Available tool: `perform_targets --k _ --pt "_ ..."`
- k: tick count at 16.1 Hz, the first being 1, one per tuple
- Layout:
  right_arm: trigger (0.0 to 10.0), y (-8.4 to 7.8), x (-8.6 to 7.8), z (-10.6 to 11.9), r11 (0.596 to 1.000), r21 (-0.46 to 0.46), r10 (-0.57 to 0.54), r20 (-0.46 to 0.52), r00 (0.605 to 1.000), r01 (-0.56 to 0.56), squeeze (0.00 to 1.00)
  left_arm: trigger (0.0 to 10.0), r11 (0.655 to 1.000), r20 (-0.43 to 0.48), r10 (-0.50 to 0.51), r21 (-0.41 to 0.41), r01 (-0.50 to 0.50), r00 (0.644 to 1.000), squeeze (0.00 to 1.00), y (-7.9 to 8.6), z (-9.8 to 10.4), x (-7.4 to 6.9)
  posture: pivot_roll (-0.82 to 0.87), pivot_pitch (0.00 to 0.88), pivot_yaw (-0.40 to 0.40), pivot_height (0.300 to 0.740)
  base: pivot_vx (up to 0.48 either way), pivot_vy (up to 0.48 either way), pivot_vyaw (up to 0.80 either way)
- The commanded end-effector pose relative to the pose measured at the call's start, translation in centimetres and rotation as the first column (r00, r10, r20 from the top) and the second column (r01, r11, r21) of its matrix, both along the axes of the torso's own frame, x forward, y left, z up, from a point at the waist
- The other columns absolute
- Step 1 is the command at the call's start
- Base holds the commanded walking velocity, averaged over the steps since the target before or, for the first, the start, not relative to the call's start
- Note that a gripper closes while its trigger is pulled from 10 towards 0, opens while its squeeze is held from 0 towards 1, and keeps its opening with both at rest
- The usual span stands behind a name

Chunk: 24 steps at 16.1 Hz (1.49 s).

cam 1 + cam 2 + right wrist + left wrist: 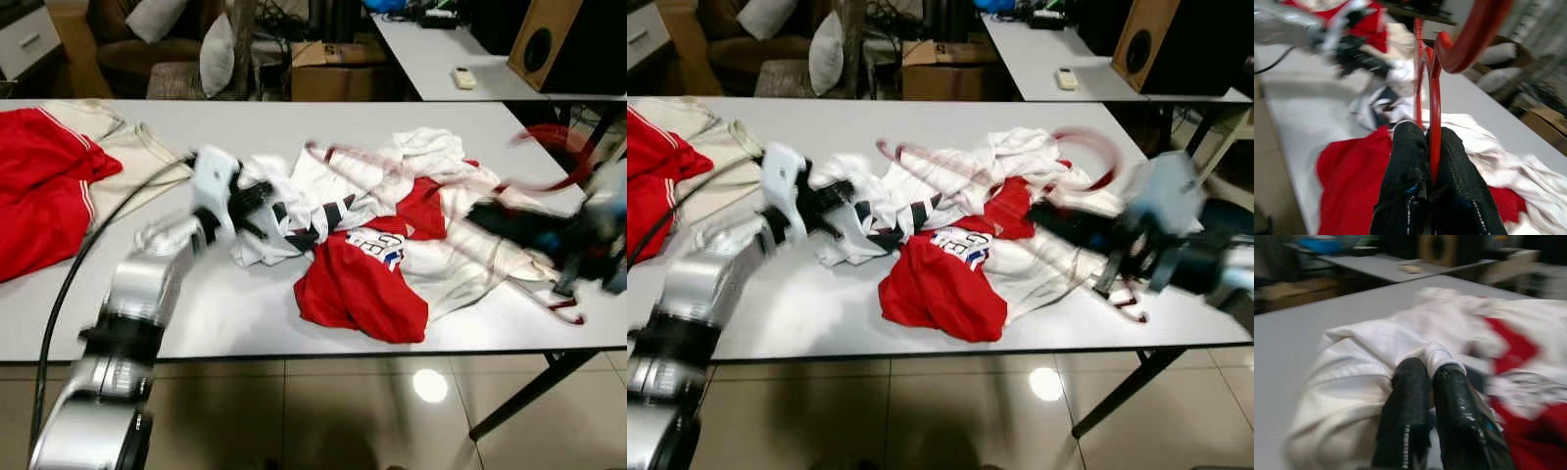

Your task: Hang hanger

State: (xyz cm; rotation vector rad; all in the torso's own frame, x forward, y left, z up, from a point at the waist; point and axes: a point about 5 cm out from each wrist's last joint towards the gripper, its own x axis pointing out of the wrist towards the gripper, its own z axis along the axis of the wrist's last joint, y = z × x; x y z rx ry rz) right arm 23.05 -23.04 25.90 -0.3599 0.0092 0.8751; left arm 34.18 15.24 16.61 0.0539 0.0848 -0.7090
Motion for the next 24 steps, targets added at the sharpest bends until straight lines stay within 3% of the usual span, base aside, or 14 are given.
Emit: perform_targets --k 1,4,5,7,10,11,12,14,15,17,19,20,21,24 --pt "10.0 -0.2 0.0 -0.2 0.994 0.074 -0.076 -0.030 0.997 0.078 0.00 10.0 0.993 0.002 -0.116 -0.020 0.116 0.993 1.00 -0.8 0.5 -1.6 -0.11 0.000 0.041 0.740 0.000 0.000 0.00" --pt "10.0 0.1 1.0 -1.9 0.966 0.127 -0.217 -0.078 0.973 0.226 0.00 10.0 0.958 -0.001 -0.286 -0.020 0.286 0.958 1.00 -1.9 0.8 -4.6 -0.10 0.000 0.038 0.740 0.000 0.000 0.00" --pt "10.0 0.2 2.0 -2.7 0.923 0.192 -0.315 -0.119 0.942 0.333 0.00 10.0 0.922 0.005 -0.388 -0.001 0.388 0.922 1.00 -2.3 1.7 -6.2 -0.10 0.000 0.041 0.740 0.000 0.000 0.00" --pt "10.0 1.5 3.0 -2.9 0.864 0.325 -0.348 -0.170 0.922 0.386 0.00 10.0 0.865 -0.047 -0.486 0.118 0.488 0.873 1.00 -1.4 2.7 -8.1 -0.09 0.000 0.038 0.740 0.000 0.000 0.00" --pt "10.0 2.5 3.6 -3.1 0.836 0.332 -0.405 -0.164 0.899 0.437 0.00 10.0 0.835 -0.092 -0.499 0.214 0.507 0.862 1.00 0.0 3.6 -8.8 -0.09 0.000 0.037 0.740 0.000 0.000 0.00" --pt "10.0 3.8 3.7 -3.1 0.835 0.351 -0.395 -0.154 0.906 0.424 0.00 10.0 0.837 -0.089 -0.492 0.226 0.498 0.866 1.00 0.8 4.8 -9.0 -0.09 0.000 0.037 0.740 0.000 0.000 0.00" --pt "10.0 4.8 3.8 -3.4 0.838 0.341 -0.400 -0.144 0.905 0.425 0.00 10.0 0.878 0.012 -0.468 0.122 0.463 0.884 1.00 1.2 6.8 -8.6 -0.09 0.000 0.037 0.740 0.000 0.000 0.00" --pt "10.0 5.8 3.9 -3.9 0.822 0.362 -0.408 -0.165 0.898 0.440 0.00 10.0 0.939 0.162 -0.341 0.014 0.343 0.926 1.00 2.3 9.2 -7.4 -0.09 0.000 0.035 0.740 0.000 0.000 0.00" --pt "10.0 6.4 3.9 -4.0 0.825 0.376 -0.383 -0.178 0.906 0.422 0.00 10.0 0.954 0.188 -0.291 -0.016 0.299 0.938 1.00 2.6 9.5 -7.0 -0.08 0.000 0.032 0.740 0.000 0.000 0.00" --pt "10.0 7.7 3.8 -3.6 0.807 0.428 -0.364 -0.181 0.914 0.406 0.00 10.0 0.986 0.205 -0.146 -0.043 0.158 0.968 1.00 2.7 8.9 -5.8 -0.08 0.000 0.030 0.740 0.000 0.000 0.00" --pt "10.0 8.7 3.9 -3.2 0.788 0.463 -0.365 -0.179 0.913 0.406 0.00 10.0 0.998 0.174 0.051 -0.050 -0.043 0.983 1.00 1.5 6.5 -4.7 -0.08 0.000 0.030 0.740 0.000 0.000 0.00" --pt "10.0 9.0 3.9 -3.2 0.781 0.471 -0.372 -0.177 0.911 0.411 0.00 10.0 0.991 0.169 0.106 -0.099 -0.090 0.980 0.71 0.7 5.7 -4.7 -0.08 0.000 0.030 0.740 0.000 0.000 0.00" --pt "10.0 9.2 3.8 -3.2 0.776 0.474 -0.377 -0.181 0.908 0.417 0.00 10.0 0.983 0.153 0.164 -0.107 -0.149 0.974 0.57 0.4 4.9 -4.6 -0.08 0.000 0.030 0.740 0.000 0.000 0.00" --pt "10.0 9.0 4.1 -3.9 0.780 0.389 -0.496 -0.095 0.863 0.491 0.00 10.0 0.963 0.147 0.267 -0.091 -0.256 0.953 0.47 0.1 3.8 -4.6 -0.07 0.000 0.031 0.740 0.000 0.100 0.00"
